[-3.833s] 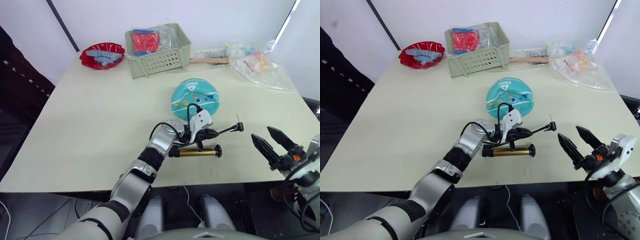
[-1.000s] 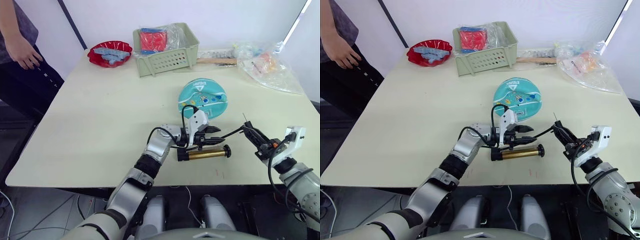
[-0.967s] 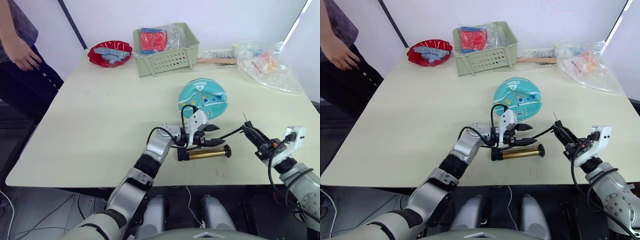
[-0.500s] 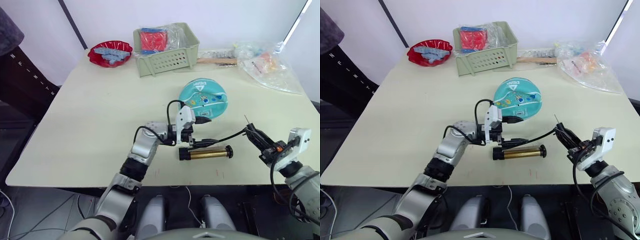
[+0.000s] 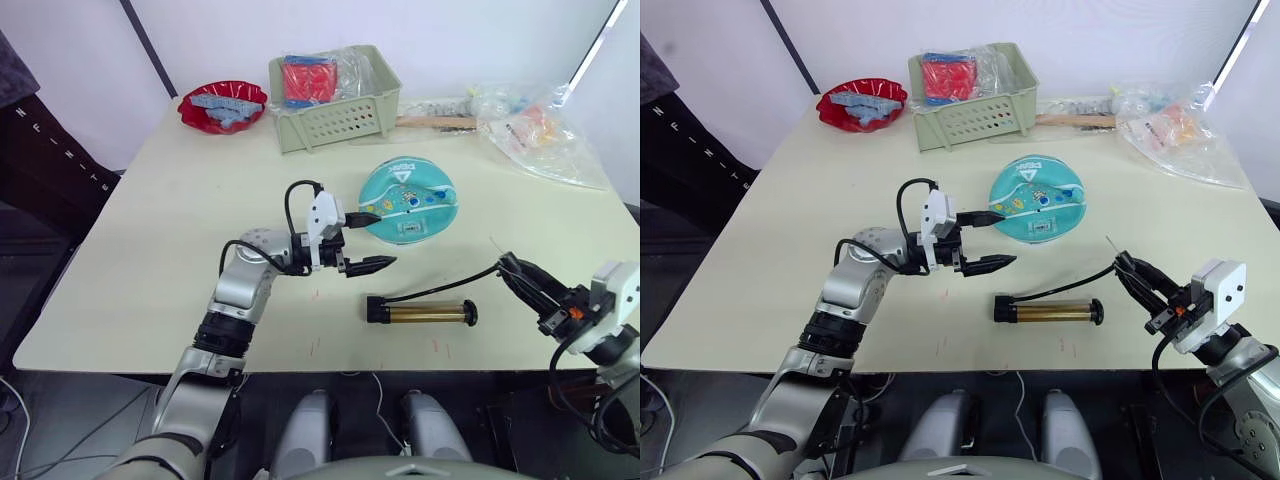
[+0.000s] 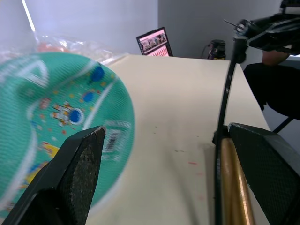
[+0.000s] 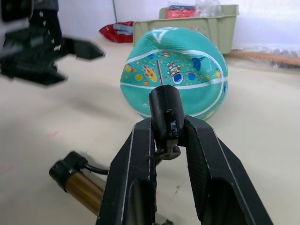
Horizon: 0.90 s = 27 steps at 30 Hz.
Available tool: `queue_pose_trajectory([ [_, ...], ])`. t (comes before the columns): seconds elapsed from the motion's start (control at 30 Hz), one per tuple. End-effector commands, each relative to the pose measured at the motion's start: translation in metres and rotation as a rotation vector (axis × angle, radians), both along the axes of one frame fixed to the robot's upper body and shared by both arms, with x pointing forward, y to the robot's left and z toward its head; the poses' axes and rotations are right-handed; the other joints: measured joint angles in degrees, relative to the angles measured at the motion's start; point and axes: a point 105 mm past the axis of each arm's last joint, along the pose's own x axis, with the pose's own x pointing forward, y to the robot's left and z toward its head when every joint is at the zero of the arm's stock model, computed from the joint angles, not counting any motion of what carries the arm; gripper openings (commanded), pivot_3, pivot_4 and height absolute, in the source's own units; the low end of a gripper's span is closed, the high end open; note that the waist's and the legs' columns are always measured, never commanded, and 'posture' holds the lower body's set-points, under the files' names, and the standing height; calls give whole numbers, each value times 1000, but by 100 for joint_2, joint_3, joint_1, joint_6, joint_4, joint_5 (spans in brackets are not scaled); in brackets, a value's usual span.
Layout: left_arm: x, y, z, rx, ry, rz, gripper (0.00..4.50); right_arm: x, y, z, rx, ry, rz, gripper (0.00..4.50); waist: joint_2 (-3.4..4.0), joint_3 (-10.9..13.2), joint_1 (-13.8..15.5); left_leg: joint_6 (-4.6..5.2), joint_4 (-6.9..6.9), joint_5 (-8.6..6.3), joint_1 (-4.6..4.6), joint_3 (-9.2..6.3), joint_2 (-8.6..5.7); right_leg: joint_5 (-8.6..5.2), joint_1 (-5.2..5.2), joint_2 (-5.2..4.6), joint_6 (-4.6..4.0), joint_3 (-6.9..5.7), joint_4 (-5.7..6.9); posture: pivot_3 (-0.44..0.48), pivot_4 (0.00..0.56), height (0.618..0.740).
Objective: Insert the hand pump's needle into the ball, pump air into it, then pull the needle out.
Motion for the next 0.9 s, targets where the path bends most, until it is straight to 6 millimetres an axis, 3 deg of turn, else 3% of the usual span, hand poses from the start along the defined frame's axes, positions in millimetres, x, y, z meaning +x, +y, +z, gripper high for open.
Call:
queue_pose_trajectory([
  [0.03, 9, 4, 22, -37, -59, 35, 4431, -5, 3, 13, -64, -85, 29, 380, 0, 0, -1, 0, 0, 0, 0, 0, 0, 0, 0, 0, 0, -2, 1, 0, 150, 738],
  [0.43, 64, 0, 47, 9, -126, 245, 4431, -5, 9, 14, -92, -129, 27, 380, -2, 1, -7, -3, 0, 2, -3, 9, -3, 0, 2, 1, 0, -16, 0, 0, 150, 738],
  [0.9, 99, -15, 31, 107, -54, 306, 4431, -2, 11, 17, -82, -152, 22, 380, -15, 9, -1, -4, 1, 2, -10, 5, -4, 0, 2, 1, 1, -26, -3, 0, 150, 738],
])
